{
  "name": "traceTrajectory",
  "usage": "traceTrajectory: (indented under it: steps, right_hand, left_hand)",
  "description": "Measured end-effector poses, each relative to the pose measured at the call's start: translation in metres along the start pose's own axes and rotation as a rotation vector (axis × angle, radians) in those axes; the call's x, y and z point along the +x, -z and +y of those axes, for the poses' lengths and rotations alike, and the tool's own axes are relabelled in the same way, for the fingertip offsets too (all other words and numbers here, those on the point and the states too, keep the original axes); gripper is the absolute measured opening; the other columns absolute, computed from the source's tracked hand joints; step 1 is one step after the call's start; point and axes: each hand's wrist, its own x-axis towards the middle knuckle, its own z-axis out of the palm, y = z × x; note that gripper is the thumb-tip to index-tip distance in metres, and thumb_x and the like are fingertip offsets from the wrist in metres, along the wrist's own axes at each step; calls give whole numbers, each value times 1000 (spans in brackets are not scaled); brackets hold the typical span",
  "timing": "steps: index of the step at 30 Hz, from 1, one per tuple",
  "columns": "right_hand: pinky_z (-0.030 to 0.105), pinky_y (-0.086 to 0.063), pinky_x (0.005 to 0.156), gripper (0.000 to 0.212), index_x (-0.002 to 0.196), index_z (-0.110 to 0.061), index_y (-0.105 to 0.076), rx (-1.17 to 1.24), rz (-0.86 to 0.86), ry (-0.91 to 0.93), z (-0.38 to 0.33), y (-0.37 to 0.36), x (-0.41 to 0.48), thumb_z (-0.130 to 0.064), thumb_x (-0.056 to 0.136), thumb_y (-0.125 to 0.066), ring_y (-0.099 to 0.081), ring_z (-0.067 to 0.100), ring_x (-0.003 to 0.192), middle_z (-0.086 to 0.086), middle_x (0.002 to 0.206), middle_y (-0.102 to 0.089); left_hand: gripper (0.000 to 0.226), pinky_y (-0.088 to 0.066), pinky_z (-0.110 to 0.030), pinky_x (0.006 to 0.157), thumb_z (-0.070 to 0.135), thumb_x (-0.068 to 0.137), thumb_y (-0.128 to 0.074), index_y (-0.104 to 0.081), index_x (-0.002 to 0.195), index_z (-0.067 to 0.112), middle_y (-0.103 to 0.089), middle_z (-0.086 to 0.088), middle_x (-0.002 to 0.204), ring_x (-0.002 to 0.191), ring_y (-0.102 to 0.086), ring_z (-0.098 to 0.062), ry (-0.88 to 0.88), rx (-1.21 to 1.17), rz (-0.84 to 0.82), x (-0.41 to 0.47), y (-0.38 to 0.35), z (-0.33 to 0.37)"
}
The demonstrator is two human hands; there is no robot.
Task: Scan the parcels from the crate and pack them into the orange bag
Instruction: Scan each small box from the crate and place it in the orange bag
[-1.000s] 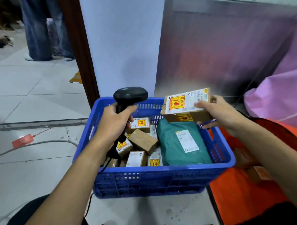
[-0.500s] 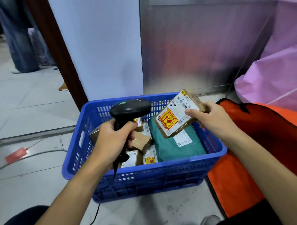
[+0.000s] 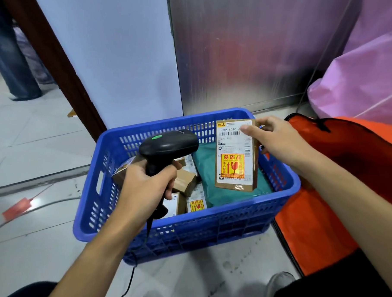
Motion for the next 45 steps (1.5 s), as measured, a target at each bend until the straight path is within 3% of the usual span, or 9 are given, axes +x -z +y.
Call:
traceTrajectory:
  steps: [4, 6, 10, 13, 16, 22, 36, 45]
  right_hand:
    - [33, -54, 75, 39, 113, -23, -67, -9, 21, -5, 1, 2, 0, -57, 94, -64, -70, 10, 89, -8, 97, -75]
    - [34, -55, 72, 38, 111, -22, -66, 1, 24, -11, 3, 3, -1, -56, 94, -63, -69, 11, 87, -7, 95, -74]
    - [32, -56, 69, 38, 111, -20, -64, -6, 35, -20, 5, 3, -3, -54, 95, -64, -69, 10, 85, -7, 96, -74]
    - [27, -50, 63, 40, 113, -19, -63, -19, 36, -20, 5, 4, -3, -55, 94, -66, -66, 9, 77, -5, 98, -73]
    - [29, -52, 66, 43, 115, -20, -62, -21, 32, -24, 7, 5, -4, -57, 94, -65, -68, 11, 85, -5, 99, -73]
    - [29, -52, 67, 43, 116, -20, -61, -23, 31, -19, 8, 3, -4, -56, 94, -65, -67, 10, 85, -5, 102, -73]
    - [32, -53, 73, 52, 119, -20, -60, -26, 29, -38, 15, 4, -1, -62, 89, -68, -69, 11, 94, -4, 108, -73]
    - [30, -55, 72, 48, 120, -20, -58, -43, 25, -46, 15, 4, -2, -58, 92, -67, -70, 9, 93, -6, 105, -73]
  left_hand:
    - [10, -42, -42, 62, 6, 89, -65, -69, 84, -2, -52, -16, 63, 59, -46, -28, 35, -49, 3, 0, -6, -2]
    - [22, -40, -45, 63, 10, 86, -67, -62, 86, -11, -50, -16, 62, 58, -44, -28, 40, -78, -1, 3, -9, -2]
    - [21, -41, -45, 63, 9, 88, -65, -61, 88, -12, -50, -12, 61, 55, -46, -24, 49, -75, -3, 3, -11, 0]
    - [33, -40, -45, 61, 20, 76, -65, -58, 84, -12, -48, -15, 61, 56, -44, -26, 59, -72, -26, 2, -12, 5]
    - [39, -38, -45, 61, 22, 72, -64, -56, 85, -14, -49, -14, 61, 57, -42, -27, 67, -67, -29, 2, -14, 7]
    - [28, -38, -38, 58, 8, 85, -64, -56, 87, -19, -50, -12, 60, 54, -44, -24, 45, -42, -34, 2, -15, 4]
    - [23, -38, -37, 57, 3, 90, -61, -53, 80, -15, -50, -10, 58, 51, -43, -24, 25, -56, -47, 5, -18, 0]
    - [16, -40, -34, 53, 5, 89, -61, -60, 73, 3, -51, -12, 60, 51, -43, -24, 93, -48, -64, 4, -15, 1]
